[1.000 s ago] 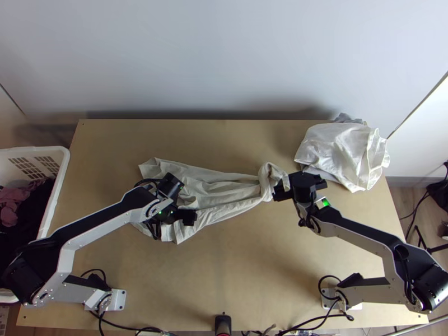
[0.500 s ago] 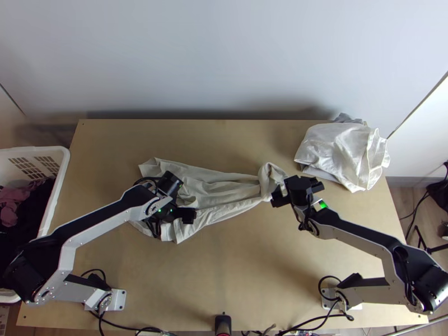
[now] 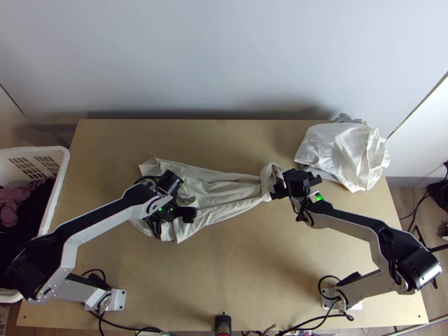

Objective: Fold the t-shirt

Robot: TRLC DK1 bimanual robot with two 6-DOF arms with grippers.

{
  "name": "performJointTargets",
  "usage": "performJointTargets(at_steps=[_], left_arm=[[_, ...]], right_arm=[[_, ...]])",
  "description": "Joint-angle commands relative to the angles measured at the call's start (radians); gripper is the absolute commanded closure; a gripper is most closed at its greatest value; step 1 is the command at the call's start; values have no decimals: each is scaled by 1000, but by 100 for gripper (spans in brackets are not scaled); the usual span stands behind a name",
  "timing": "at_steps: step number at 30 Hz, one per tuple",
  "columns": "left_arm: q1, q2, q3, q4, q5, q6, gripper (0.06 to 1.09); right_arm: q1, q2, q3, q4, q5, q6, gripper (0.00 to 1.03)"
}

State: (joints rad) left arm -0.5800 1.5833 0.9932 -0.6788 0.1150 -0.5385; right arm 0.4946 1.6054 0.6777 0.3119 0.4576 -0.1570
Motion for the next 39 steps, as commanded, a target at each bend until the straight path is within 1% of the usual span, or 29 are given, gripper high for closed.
performJointTargets(at_steps=[1,2,3,7,16,20,25,28,31,39], left_arm=[[0,-8,-2,-7,0,2,10],[0,-8,-4,-7,0,2,10],[0,-8,-4,-7,0,2,10],[0,-6,-4,-5,0,0,10],[3,-8,-4,-7,0,3,10],[-4,-40,-13,8,-2,28,10],[-12,-114,-70,101,0,35,10],[-11,-80,-57,81,2,29,10],[-11,-72,-59,79,25,26,10],[-32,-42,-65,81,25,25,11]], right_arm=[[21,-1,0,50,0,-39,68],[25,-9,-1,58,1,-41,81],[30,-12,-1,66,1,-46,89],[42,-25,-10,69,1,-50,90],[36,-88,-56,139,3,-61,100],[36,-98,-76,184,3,-59,100],[35,-102,-86,233,1,-61,100],[42,-105,-90,233,1,-61,100],[45,-110,-90,234,1,-62,100],[45,-142,-102,234,1,-92,100]])
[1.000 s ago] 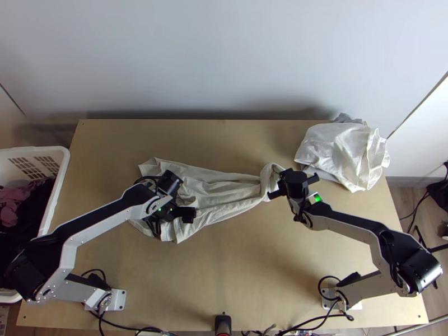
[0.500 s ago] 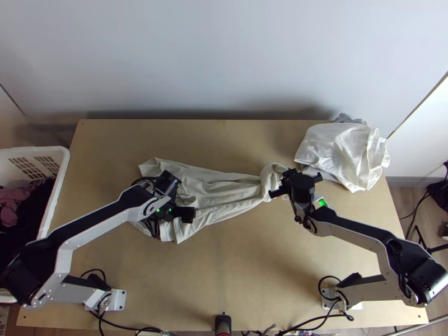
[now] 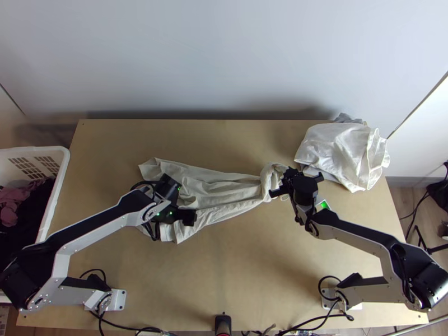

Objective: Fold the t-shirt

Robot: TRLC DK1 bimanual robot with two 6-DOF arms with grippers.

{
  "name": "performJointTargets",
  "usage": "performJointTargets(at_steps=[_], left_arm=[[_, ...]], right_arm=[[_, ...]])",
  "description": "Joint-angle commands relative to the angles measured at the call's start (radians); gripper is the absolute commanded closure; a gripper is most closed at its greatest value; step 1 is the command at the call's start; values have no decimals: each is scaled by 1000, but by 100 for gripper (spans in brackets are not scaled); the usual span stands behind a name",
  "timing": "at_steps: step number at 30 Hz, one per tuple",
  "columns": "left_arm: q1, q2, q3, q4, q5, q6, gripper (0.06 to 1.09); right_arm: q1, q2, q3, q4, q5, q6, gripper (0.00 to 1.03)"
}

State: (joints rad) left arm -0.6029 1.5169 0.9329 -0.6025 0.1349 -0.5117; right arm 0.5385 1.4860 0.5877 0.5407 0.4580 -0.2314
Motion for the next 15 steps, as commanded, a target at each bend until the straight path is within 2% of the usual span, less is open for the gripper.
performJointTargets(at_steps=[1,2,3,4,6,15], left_arm=[[-9,23,-6,4,8,-1,21],[-9,12,-17,21,20,-4,47],[-1,-8,-39,64,26,-22,82],[12,-27,-68,122,28,-54,104],[32,-69,-105,179,54,-68,103],[123,-156,-66,144,103,-53,104]], right_arm=[[2,-26,-14,5,1,-19,100],[2,-29,-17,5,1,-19,100],[2,-30,-19,5,1,-19,100],[2,-32,-22,5,1,-20,100],[2,-35,-26,5,1,-22,100],[-3,-58,-2,5,2,-36,100]])
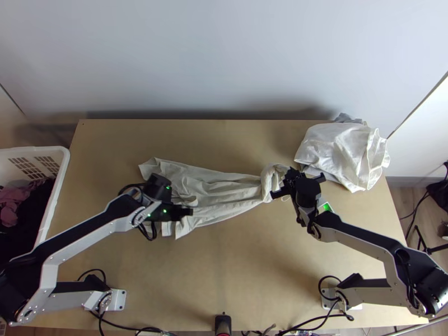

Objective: Fold the t-shirt

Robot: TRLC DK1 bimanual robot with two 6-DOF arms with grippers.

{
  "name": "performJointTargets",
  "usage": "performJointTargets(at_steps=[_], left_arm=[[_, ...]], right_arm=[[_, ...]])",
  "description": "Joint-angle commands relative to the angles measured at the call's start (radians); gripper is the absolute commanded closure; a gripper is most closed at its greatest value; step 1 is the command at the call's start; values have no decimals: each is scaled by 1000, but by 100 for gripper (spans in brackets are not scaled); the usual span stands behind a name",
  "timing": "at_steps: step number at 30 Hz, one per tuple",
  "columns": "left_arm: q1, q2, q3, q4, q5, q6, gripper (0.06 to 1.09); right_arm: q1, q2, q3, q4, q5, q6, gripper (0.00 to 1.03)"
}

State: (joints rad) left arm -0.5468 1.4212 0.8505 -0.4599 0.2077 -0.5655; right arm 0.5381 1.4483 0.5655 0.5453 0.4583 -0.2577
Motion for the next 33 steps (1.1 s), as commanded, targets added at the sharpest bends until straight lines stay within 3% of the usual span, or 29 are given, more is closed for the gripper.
performJointTargets(at_steps=[1,6,17,28,33], left_arm=[[85,-68,35,-13,30,7,104],[217,-88,162,-71,38,27,104],[545,-74,397,13,33,-47,104],[594,-130,449,241,-67,-175,104],[594,-131,515,302,-80,-226,105]], right_arm=[[-3,-26,36,-1,2,-11,100],[-1,-60,108,-1,3,-20,100],[-44,-126,211,13,57,-55,100],[-72,-163,453,4,51,-144,100],[-64,-164,557,18,51,-140,100]])
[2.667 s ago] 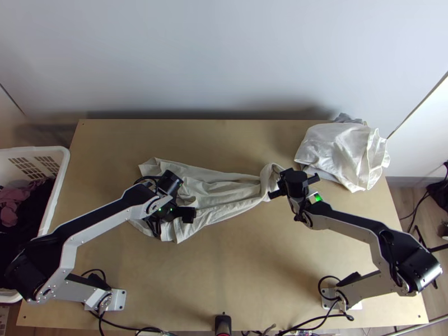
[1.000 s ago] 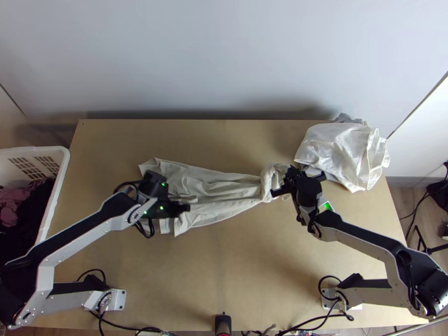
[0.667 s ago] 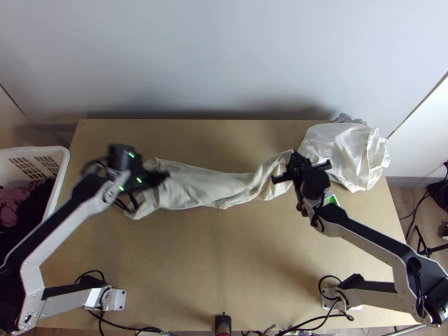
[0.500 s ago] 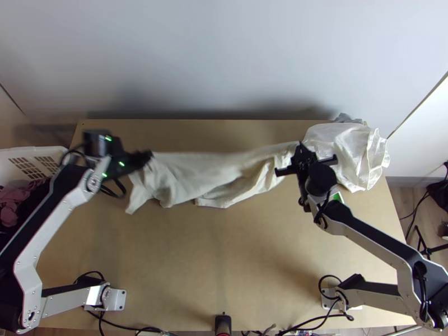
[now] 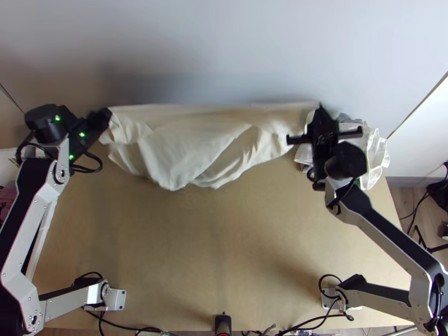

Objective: Fold the t-shirt

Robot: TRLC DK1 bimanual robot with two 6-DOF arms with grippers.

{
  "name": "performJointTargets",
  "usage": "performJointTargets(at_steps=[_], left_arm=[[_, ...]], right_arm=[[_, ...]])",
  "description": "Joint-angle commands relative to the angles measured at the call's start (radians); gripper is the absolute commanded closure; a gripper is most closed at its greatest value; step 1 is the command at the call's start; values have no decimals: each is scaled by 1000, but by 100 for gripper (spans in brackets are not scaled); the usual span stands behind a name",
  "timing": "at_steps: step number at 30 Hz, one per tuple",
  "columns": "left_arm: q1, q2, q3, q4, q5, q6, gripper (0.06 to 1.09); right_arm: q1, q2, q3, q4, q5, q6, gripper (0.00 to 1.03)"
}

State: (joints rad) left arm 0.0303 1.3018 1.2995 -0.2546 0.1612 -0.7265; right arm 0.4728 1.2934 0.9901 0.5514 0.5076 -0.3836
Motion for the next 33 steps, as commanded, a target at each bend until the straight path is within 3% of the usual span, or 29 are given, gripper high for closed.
performJointTargets(at_steps=[1,10,19,24,30,33], left_arm=[[16,-15,78,107,-38,-68,105],[13,-47,227,213,-71,-120,105],[8,128,419,241,-100,-125,105],[17,155,491,164,-75,-119,105],[86,240,696,-41,24,-149,105],[132,260,719,-40,41,-186,105]], right_arm=[[6,-11,148,12,2,-12,100],[78,-6,251,21,2,-8,100],[87,80,418,51,3,-21,100],[72,83,472,50,2,-44,100],[23,101,524,28,-9,-47,100],[10,103,524,27,-12,-51,100]])
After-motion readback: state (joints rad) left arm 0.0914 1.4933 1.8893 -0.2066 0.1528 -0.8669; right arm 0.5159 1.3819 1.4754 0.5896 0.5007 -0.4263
